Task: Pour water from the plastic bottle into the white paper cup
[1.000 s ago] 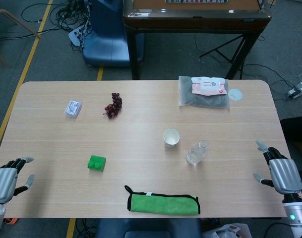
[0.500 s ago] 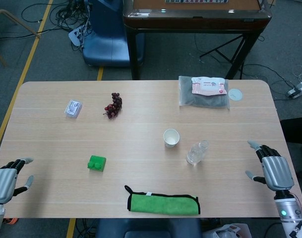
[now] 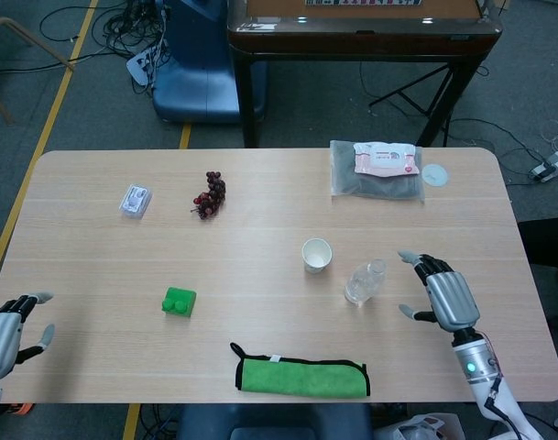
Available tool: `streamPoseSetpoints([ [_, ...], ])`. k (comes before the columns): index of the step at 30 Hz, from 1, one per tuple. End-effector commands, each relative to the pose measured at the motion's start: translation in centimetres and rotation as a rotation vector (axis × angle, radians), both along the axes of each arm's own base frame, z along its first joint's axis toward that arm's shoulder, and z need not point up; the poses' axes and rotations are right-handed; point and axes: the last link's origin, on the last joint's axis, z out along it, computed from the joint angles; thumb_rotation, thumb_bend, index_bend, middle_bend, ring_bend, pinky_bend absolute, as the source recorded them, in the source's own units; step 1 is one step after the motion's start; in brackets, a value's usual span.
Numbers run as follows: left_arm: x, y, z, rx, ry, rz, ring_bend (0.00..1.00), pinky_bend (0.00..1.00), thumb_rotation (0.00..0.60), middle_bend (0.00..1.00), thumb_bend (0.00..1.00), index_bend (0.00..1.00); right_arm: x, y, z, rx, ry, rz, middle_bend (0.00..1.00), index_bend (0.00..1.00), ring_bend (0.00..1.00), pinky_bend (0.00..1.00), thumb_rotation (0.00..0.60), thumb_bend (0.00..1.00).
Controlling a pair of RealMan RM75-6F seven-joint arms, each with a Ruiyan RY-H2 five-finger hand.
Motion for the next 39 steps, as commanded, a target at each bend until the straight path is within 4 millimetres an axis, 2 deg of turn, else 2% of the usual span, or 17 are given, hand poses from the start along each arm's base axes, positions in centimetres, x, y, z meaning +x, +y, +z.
streamPoseSetpoints([
  [1,0.0,-0.1,0.1,0.004,-0.002,0.001,0.38,0.55,0.6,0.35,0.32,0.31,1.0,-0.9,-1.7,0.032,-0.033,0.019,0.25,0.17,0.19,0.28,0.6,0.05],
  [10,-0.2,-0.1,0.3,0.003,0.004,0.014,0.38,0.55,0.6,0.35,0.32,0.31,1.6,-2.0,-4.4,0.109,-0.108,0.009,0.25,0.17,0.19,0.28,0.6,0.05],
  [29,-0.4,0.1,0.0,-0.007,0.015,0.024,0.38,0.55,0.6,0.35,0.32,0.31,-0.9,-3.4,-7.3,0.145,-0.224,-0.004,0.28,0.17,0.2,0.29,0.6,0.05],
  [39,-0.5,0.0,-0.1,-0.01,0.017,0.025,0.38,0.55,0.6,0.35,0.32,0.31,-1.0,-3.9,-8.5,0.15,-0.257,0.002,0.31,0.21,0.21,0.29,0.6,0.05],
])
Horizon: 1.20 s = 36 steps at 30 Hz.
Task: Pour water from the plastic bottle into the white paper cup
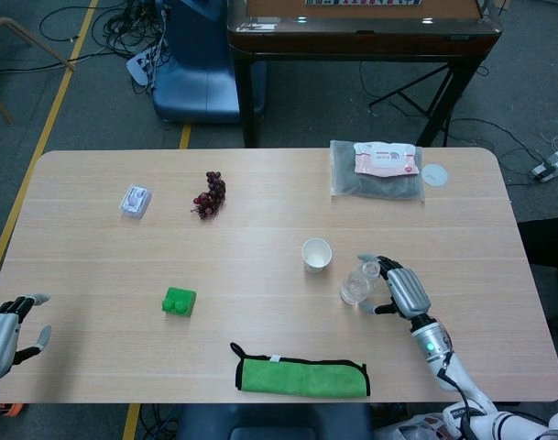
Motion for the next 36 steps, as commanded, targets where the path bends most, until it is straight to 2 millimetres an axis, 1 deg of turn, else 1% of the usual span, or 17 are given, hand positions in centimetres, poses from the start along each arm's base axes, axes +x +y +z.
streamPoseSetpoints([
  [1,0.0,0.0,0.0,-0.001,-0.001,0.001,0.38,0.55,0.6,0.35,0.32,0.31,0.1,-0.2,-0.2,0.005,-0.006,0.0,0.31,0.21,0.21,0.29,0.6,0.05],
  [9,0.0,0.0,0.0,-0.001,-0.002,0.0,0.38,0.55,0.6,0.35,0.32,0.31,0.3,-0.6,-0.7,0.013,-0.02,-0.001,0.35,0.25,0.25,0.35,0.6,0.05],
  [13,0.0,0.0,0.0,0.0,-0.004,0.001,0.38,0.55,0.6,0.35,0.32,0.31,0.5,-0.8,-0.9,-0.005,-0.031,0.0,0.4,0.33,0.31,0.4,0.6,0.05],
  [22,0.0,-0.1,0.1,0.004,-0.009,0.002,0.38,0.55,0.6,0.35,0.32,0.31,0.7,-1.2,-1.0,-0.027,-0.052,0.014,0.48,0.45,0.4,0.47,0.6,0.07],
  [26,0.0,-0.1,0.2,0.003,-0.009,0.0,0.38,0.55,0.6,0.35,0.32,0.31,0.6,-1.3,-0.3,-0.038,-0.041,0.025,0.51,0.48,0.43,0.49,0.6,0.07],
  [30,0.0,-0.1,0.2,0.005,-0.01,-0.004,0.38,0.55,0.6,0.35,0.32,0.32,0.6,-1.6,1.0,-0.058,-0.012,0.037,0.54,0.5,0.46,0.52,0.6,0.08],
  [36,0.0,0.0,0.2,0.005,-0.009,0.001,0.38,0.55,0.6,0.35,0.32,0.32,0.5,-2.3,3.2,-0.073,0.122,0.033,0.56,0.51,0.47,0.53,0.6,0.13],
])
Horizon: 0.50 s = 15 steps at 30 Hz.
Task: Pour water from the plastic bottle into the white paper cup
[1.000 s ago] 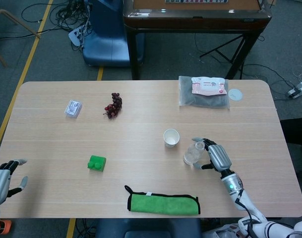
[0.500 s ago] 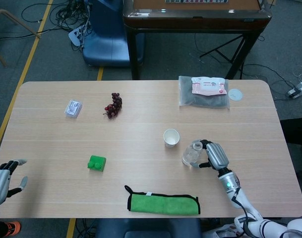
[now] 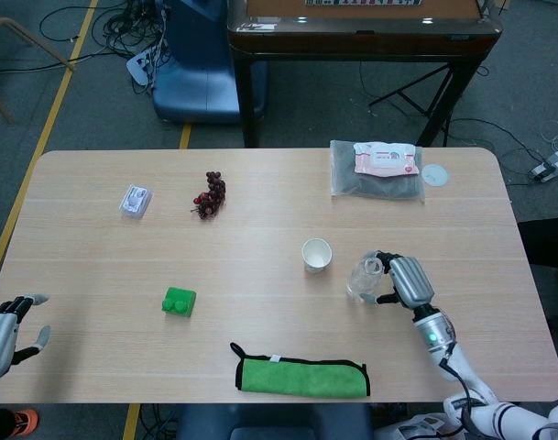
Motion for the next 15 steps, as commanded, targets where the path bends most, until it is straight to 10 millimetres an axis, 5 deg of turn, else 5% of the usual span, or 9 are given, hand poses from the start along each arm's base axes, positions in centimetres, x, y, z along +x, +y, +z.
streamPoseSetpoints([
  [1,0.0,0.0,0.0,0.001,0.0,-0.001,0.38,0.55,0.6,0.35,0.32,0.32,-0.1,-0.6,1.6,-0.015,0.1,-0.01,0.56,0.51,0.47,0.53,0.6,0.14],
  [8,0.0,0.0,0.1,0.003,-0.003,-0.001,0.38,0.55,0.6,0.35,0.32,0.32,0.3,-1.9,3.2,-0.044,0.214,-0.04,0.56,0.52,0.48,0.53,0.6,0.35],
  [15,0.0,0.0,0.2,0.004,-0.004,-0.001,0.38,0.55,0.6,0.35,0.32,0.32,1.3,-3.5,3.5,-0.099,0.351,-0.026,0.57,0.53,0.49,0.54,0.6,0.38],
])
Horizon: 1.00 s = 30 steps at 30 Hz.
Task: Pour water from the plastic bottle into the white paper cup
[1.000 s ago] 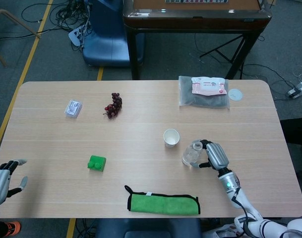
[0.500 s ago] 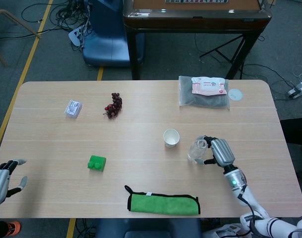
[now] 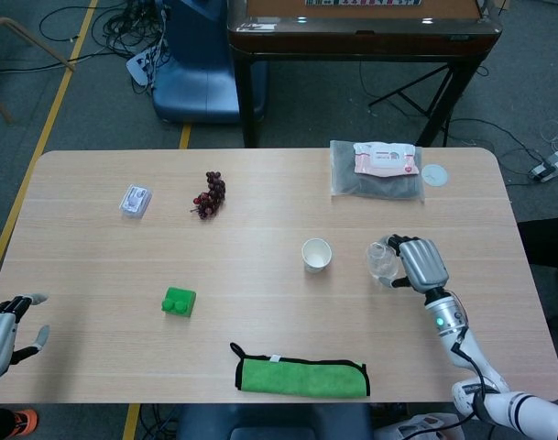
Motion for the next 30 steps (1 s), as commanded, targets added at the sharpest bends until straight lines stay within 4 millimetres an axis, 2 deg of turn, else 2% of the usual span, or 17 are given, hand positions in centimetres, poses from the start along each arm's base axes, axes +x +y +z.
streamPoseSetpoints([
  [1,0.0,0.0,0.0,0.0,-0.001,0.001,0.38,0.55,0.6,0.35,0.32,0.32,1.0,-1.2,0.2,-0.027,0.075,0.012,0.57,0.53,0.49,0.54,0.6,0.38],
  [14,0.2,-0.2,0.3,0.008,-0.013,-0.017,0.38,0.55,0.6,0.35,0.32,0.32,4.7,-3.9,-0.2,-0.031,0.32,0.075,0.57,0.54,0.49,0.54,0.6,0.38],
  [19,0.2,-0.2,0.6,0.015,-0.018,-0.018,0.38,0.55,0.6,0.35,0.32,0.32,5.2,-4.4,-0.2,-0.039,0.4,0.069,0.57,0.54,0.49,0.54,0.6,0.38],
  [30,0.3,-0.2,0.6,0.018,-0.015,-0.021,0.38,0.55,0.6,0.35,0.32,0.32,4.9,-5.1,-0.3,-0.045,0.599,0.031,0.58,0.56,0.5,0.54,0.6,0.38],
])
